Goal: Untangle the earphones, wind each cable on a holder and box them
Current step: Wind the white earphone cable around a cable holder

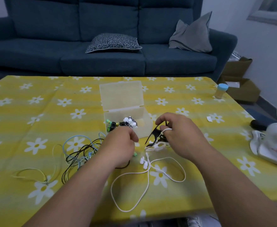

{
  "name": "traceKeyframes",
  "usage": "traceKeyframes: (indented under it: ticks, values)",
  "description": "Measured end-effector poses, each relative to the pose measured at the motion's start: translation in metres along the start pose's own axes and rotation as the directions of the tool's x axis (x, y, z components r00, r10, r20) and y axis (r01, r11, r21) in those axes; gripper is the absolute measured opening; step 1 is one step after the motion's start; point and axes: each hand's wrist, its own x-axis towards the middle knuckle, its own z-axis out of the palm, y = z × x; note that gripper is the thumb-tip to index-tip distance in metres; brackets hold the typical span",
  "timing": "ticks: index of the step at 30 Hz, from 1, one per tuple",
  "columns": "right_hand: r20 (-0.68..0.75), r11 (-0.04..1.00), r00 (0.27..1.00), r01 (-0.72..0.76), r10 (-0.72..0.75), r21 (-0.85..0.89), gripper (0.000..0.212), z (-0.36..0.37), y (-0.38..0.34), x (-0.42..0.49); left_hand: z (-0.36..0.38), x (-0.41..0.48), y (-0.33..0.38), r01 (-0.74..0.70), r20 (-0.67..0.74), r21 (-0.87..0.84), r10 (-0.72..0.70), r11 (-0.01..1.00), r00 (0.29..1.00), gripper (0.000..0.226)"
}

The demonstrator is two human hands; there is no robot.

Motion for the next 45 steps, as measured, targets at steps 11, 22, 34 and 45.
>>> traceKeyframes:
  ticks: [11, 22, 34, 45]
  values:
    - [0.159, 0.985, 0.972, 0.169, -0.170, 0.025, 0.019, 0.001, -0.022, -0.009, -0.001, -0.005, 0.005, -0.194, 0.020, -0.417, 0.222, 0.888, 0.975, 0.014]
    - [0.279, 0.975, 0.955, 0.043, -0.105, 0.220, 0.019, -0.019, -0.026, 0.001, -0.014, 0.006, -0.005, -0.050, -0.079, -0.821, -0.028, 0.569, 0.996, 0.023]
    - [0.085, 0.892, 0.989, 0.070, -0.120, 0.446, 0.009, -0.012, -0.023, 0.002, -0.019, -0.005, 0.009, -0.016, 0.017, -0.882, 0.065, 0.472, 0.998, 0.029]
    - [0.068, 0.862, 0.996, 0.017, -0.060, 0.506, 0.011, 0.004, -0.022, 0.008, -0.011, -0.007, 0.019, -0.069, -0.093, -0.888, -0.031, 0.455, 0.995, 0.050]
